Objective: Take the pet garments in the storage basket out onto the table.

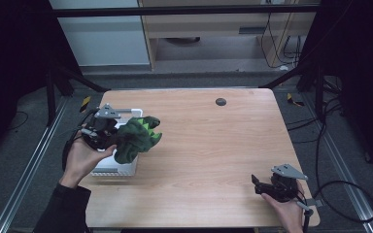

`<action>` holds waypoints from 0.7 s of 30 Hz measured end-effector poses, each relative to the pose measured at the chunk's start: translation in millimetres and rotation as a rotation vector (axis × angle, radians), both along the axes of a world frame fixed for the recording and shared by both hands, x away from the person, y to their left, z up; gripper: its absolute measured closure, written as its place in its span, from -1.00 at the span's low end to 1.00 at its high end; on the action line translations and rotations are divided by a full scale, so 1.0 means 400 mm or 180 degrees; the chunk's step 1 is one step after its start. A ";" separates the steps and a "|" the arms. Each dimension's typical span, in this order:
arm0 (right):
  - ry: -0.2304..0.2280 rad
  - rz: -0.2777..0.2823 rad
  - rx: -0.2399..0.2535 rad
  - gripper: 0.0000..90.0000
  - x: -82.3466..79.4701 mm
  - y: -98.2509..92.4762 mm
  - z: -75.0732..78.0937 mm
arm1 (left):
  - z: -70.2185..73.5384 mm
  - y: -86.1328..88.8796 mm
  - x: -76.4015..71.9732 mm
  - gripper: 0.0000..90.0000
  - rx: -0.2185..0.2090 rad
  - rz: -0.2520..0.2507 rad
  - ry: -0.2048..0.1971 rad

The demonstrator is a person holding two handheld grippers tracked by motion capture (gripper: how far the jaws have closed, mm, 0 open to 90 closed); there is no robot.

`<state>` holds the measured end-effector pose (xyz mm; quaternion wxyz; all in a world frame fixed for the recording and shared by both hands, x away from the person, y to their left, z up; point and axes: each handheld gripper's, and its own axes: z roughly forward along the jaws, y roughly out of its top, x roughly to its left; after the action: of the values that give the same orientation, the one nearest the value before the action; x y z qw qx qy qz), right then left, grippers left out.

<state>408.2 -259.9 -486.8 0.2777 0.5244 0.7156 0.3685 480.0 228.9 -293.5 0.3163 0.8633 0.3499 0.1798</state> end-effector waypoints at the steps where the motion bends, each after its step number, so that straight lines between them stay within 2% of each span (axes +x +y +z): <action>1: 0.0002 -0.0002 0.0000 -0.76 0.000 0.000 0.000 | -0.002 -0.007 0.000 0.71 -0.0012 -0.0014 0.0008; 21: -0.0029 0.0011 0.0007 -0.76 0.000 0.000 0.002 | -0.022 -0.120 -0.007 0.71 0.0066 -0.0390 0.0073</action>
<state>408.3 -259.8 -485.9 0.2798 0.5218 0.7148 0.3721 477.1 180.7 -302.2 0.3137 0.8883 0.2981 0.1538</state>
